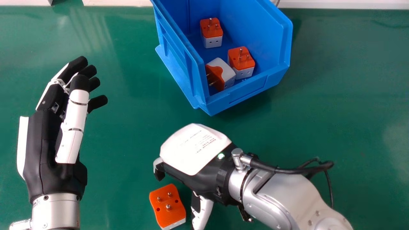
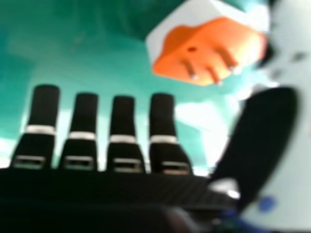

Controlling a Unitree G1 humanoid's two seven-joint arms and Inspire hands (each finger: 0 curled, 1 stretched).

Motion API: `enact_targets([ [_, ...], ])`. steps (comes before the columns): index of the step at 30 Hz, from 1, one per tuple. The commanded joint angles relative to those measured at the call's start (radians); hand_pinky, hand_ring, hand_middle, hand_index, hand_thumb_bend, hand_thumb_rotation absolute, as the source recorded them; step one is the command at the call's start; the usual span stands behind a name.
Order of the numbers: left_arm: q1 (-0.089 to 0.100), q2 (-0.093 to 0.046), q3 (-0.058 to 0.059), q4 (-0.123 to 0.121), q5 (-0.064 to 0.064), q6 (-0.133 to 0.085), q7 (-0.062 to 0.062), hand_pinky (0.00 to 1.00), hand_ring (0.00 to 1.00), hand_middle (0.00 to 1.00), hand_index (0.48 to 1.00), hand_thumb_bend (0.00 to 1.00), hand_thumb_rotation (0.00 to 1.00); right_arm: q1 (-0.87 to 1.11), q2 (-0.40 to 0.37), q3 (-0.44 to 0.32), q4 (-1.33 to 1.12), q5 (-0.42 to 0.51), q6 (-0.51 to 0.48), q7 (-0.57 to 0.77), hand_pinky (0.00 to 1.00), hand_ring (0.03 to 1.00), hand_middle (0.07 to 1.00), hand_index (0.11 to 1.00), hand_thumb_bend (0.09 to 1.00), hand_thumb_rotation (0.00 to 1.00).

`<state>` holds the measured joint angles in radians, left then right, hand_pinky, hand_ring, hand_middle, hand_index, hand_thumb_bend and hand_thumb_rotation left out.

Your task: Pick all objects and put in blue box

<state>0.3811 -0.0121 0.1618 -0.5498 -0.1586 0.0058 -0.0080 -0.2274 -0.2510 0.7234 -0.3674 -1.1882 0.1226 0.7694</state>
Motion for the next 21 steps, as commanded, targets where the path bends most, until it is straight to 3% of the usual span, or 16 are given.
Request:
enact_targets([
  [1, 0.0, 0.002, -0.004, -0.034, 0.006, -0.003, 0.006, 0.68, 0.79, 0.8, 0.774, 0.54, 0.65, 0.018, 0.023, -0.009, -0.043, -0.026, 0.009, -0.021, 0.73, 0.849, 0.879, 0.838, 0.955, 0.47],
  [7, -0.004, 0.002, -0.004, -0.043, 0.007, 0.013, 0.01, 0.67, 0.79, 0.79, 0.772, 0.52, 0.65, 0.053, 0.041, -0.012, -0.032, -0.059, 0.005, -0.088, 0.75, 0.863, 0.895, 0.864, 0.961, 0.52],
  [12, -0.005, 0.006, -0.004, -0.043, 0.011, 0.012, 0.011, 0.67, 0.79, 0.8, 0.772, 0.52, 0.65, 0.066, 0.054, -0.009, -0.018, -0.072, 0.012, -0.131, 0.75, 0.859, 0.895, 0.869, 0.957, 0.55],
  [16, -0.005, 0.003, -0.005, -0.051, 0.006, 0.018, 0.011, 0.66, 0.78, 0.79, 0.768, 0.51, 0.65, 0.08, 0.065, -0.007, -0.002, -0.075, 0.012, -0.175, 0.73, 0.851, 0.887, 0.86, 0.948, 0.56],
  [21, -0.007, 0.006, -0.005, -0.045, 0.017, 0.009, 0.012, 0.65, 0.78, 0.79, 0.767, 0.51, 0.66, 0.079, 0.073, -0.005, 0.025, -0.083, 0.011, -0.197, 0.72, 0.841, 0.874, 0.841, 0.919, 0.56],
])
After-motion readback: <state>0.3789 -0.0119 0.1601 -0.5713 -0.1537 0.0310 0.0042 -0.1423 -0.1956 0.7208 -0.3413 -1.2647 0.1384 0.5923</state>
